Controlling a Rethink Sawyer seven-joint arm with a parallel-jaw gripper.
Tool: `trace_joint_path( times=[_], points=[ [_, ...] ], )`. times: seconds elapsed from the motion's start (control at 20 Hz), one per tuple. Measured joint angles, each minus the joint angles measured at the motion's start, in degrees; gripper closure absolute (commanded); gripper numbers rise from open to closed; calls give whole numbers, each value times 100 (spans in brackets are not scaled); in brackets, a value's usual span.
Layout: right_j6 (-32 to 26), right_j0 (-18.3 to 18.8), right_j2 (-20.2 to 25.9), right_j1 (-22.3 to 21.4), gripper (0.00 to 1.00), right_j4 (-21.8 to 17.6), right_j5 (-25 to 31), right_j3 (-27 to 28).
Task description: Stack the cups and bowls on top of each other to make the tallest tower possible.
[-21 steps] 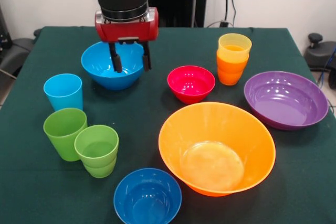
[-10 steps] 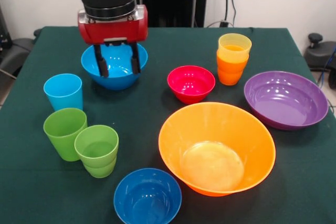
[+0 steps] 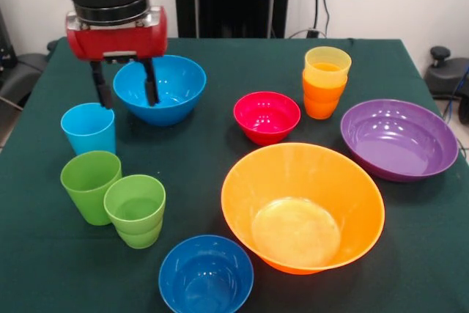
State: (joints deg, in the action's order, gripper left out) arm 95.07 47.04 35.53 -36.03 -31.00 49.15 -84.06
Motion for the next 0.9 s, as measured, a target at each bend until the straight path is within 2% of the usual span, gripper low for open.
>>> trace_joint_path(
  times=[0.4,0.9],
  points=[
    [0,369,4,273,0,-415,-46,2],
    [0,457,80,572,0,-709,-386,3]
  ],
)
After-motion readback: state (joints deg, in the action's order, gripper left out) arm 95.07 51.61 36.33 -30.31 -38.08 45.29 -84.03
